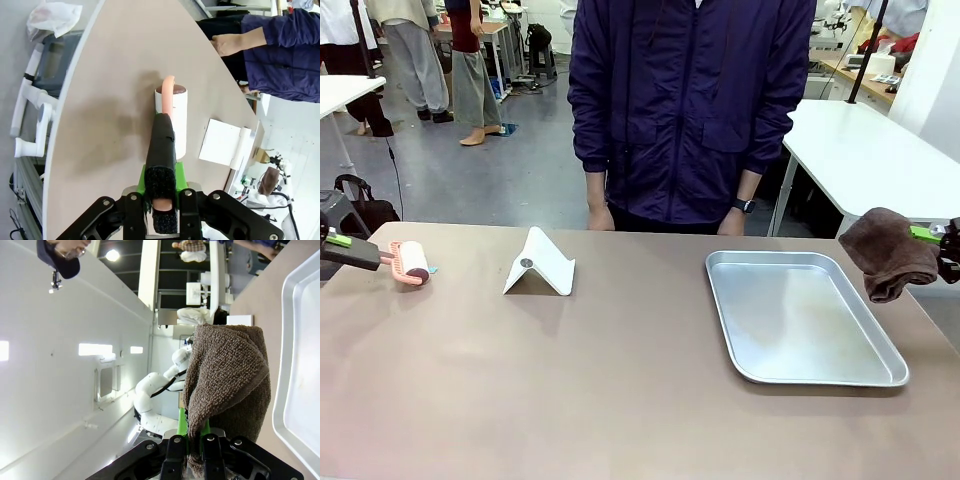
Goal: Clean the surface of the table.
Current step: Clean the area not pointed to by the person.
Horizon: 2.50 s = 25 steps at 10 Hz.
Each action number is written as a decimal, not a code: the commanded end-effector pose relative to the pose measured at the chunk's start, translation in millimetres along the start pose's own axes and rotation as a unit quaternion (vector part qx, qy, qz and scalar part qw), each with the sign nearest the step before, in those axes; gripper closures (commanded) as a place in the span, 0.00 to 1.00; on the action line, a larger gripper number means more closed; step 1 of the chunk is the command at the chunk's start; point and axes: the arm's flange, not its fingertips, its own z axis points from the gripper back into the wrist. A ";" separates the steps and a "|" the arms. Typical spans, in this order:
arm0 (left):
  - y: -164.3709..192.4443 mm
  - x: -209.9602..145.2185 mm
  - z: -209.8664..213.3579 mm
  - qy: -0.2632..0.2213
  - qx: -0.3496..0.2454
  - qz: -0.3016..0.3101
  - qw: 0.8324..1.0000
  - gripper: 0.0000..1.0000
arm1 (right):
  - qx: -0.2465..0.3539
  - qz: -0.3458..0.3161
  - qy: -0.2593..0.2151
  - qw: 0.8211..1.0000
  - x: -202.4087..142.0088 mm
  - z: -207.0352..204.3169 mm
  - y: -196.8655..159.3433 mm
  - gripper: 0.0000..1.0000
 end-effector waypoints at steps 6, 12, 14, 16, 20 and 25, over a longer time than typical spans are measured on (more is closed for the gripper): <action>-64.1 2.0 -67.2 0.041 0.054 -0.029 0.997 0.78 | 0.002 0.000 -0.001 1.000 0.8 -1.9 3.9 0.91; -93.1 -93.9 54.4 0.056 -0.215 -0.111 0.969 0.78 | 0.002 0.000 -0.001 1.000 0.8 -1.9 3.9 0.91; -66.7 -134.6 99.2 0.131 -0.243 -0.133 0.952 0.78 | 0.002 0.000 -0.001 1.000 0.8 -1.9 3.9 0.91; -32.4 -173.3 135.8 0.177 -0.274 -0.147 0.934 0.78 | 0.002 0.000 -0.001 1.000 0.8 -1.9 3.9 0.91; 25.7 -238.6 147.4 0.169 -0.291 -0.149 0.930 0.78 | 0.002 0.000 -0.001 1.000 0.8 -1.9 3.9 0.91; 21.3 -232.8 155.2 0.166 -0.282 -0.141 0.934 0.78 | 0.002 0.000 -0.001 1.000 0.8 -1.9 3.9 0.91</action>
